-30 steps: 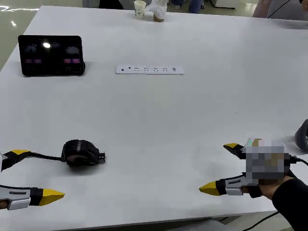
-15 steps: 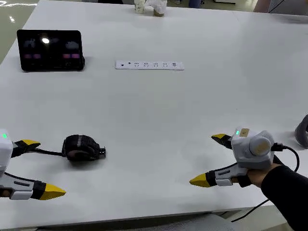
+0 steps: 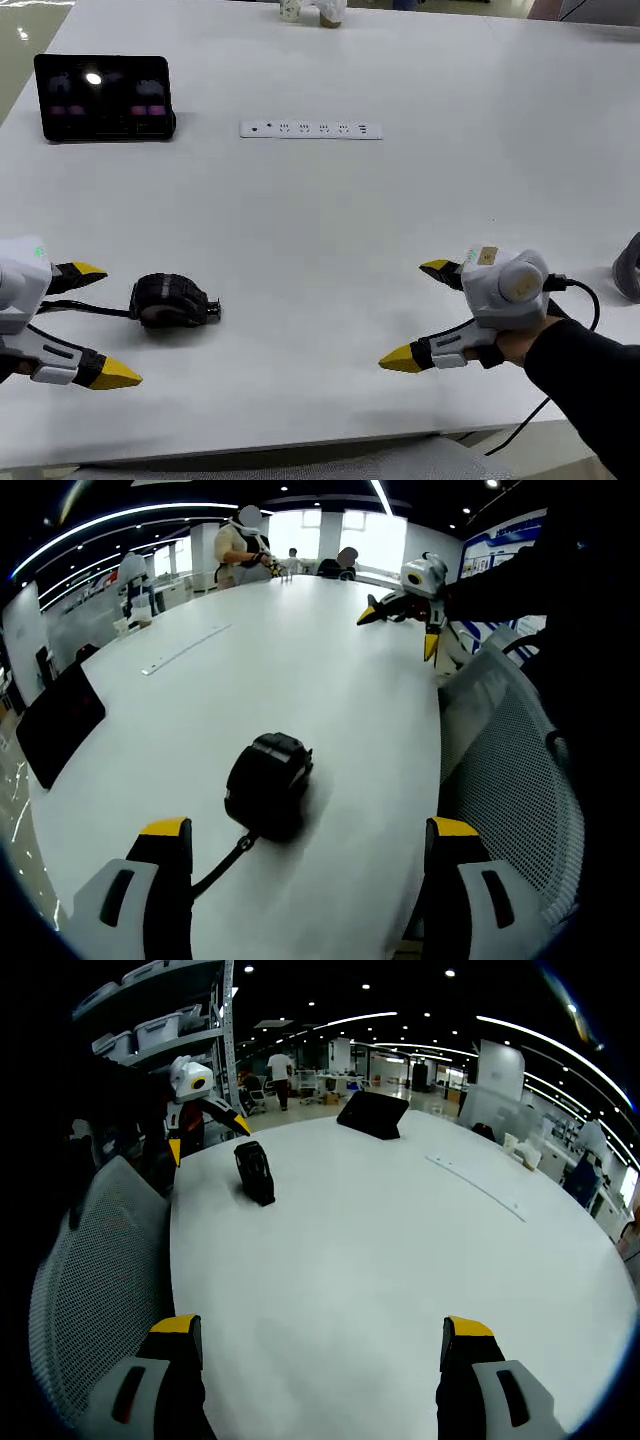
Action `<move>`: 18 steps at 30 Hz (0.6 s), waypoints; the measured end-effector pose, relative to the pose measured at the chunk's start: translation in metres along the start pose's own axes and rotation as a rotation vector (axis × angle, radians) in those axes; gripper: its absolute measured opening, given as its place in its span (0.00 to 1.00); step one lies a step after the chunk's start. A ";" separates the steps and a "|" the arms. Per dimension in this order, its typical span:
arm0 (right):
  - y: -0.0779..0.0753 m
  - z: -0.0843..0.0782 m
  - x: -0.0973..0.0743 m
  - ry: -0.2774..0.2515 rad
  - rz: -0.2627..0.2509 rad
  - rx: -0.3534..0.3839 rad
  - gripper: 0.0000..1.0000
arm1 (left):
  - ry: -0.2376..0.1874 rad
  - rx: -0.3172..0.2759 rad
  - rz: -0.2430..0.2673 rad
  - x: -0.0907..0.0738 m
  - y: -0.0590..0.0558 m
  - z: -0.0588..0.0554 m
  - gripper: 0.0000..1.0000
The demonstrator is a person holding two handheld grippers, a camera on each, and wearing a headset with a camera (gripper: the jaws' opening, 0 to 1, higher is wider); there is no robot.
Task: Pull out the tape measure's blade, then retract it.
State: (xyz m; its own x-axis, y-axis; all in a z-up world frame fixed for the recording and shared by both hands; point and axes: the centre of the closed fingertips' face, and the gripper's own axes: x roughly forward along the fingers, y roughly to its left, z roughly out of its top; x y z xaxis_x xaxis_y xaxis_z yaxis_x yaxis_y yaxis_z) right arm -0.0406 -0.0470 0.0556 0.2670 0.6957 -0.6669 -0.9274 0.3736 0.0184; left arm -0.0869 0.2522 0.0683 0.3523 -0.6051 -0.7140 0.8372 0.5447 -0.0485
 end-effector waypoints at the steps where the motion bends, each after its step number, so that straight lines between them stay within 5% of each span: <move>1: 0.000 0.001 0.002 0.001 0.003 -0.007 0.99 | 0.007 0.012 -0.004 0.000 0.001 0.001 0.92; 18: 0.005 0.032 0.027 -0.007 0.067 -0.104 0.99 | 0.123 0.191 -0.022 0.018 0.017 0.013 0.89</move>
State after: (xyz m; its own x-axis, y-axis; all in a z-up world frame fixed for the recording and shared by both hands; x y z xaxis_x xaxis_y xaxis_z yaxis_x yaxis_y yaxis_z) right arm -0.0300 -0.0072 0.0615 0.2046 0.7214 -0.6616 -0.9654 0.2603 -0.0146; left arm -0.0604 0.2431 0.0638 0.2890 -0.5343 -0.7944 0.9124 0.4050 0.0596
